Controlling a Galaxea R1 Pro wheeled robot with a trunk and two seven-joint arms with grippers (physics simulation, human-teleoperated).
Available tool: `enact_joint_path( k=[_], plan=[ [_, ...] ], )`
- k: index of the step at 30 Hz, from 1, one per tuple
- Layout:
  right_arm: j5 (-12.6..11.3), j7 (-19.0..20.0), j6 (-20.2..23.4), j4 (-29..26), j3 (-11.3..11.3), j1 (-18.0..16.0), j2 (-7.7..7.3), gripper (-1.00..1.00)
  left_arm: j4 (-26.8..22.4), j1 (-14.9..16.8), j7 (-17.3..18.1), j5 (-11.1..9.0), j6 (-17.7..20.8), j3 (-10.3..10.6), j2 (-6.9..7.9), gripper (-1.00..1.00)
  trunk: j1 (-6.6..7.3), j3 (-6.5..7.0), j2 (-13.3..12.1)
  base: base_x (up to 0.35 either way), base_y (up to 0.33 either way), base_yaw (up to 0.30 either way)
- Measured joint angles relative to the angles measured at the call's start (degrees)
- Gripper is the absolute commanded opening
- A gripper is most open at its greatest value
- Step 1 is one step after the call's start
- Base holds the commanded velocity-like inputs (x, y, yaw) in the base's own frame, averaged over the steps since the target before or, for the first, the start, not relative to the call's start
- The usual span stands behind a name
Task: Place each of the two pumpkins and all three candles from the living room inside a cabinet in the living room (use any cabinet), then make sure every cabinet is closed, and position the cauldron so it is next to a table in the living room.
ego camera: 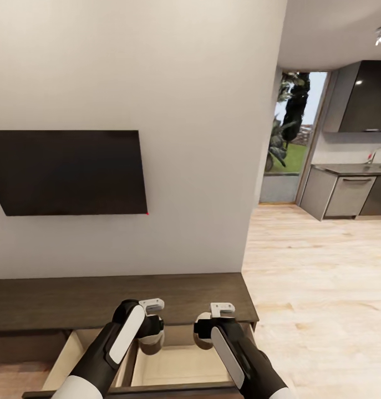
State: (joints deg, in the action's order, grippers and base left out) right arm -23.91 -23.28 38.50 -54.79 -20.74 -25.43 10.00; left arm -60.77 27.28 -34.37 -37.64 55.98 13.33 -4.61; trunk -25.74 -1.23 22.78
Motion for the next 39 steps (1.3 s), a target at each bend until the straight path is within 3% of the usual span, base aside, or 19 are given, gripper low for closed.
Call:
enact_joint_path(
  k=[17,39],
  plan=[
    [-0.06,0.18,-0.46,0.07,-0.01,0.00,0.00,-1.00,-0.53,0.00,0.10,0.02,-0.01,0.06,-0.06,-1.00,0.00,0.00,0.01,0.004,-0.009,0.000],
    [-0.05,0.38,-1.26,-0.11,-0.04,0.00,0.00,-1.00,0.00,0.00,0.11,-0.67,-1.78,0.12,-0.06,-1.00,-4.84,-3.96,8.84,0.000,0.000,0.000]
  ],
)
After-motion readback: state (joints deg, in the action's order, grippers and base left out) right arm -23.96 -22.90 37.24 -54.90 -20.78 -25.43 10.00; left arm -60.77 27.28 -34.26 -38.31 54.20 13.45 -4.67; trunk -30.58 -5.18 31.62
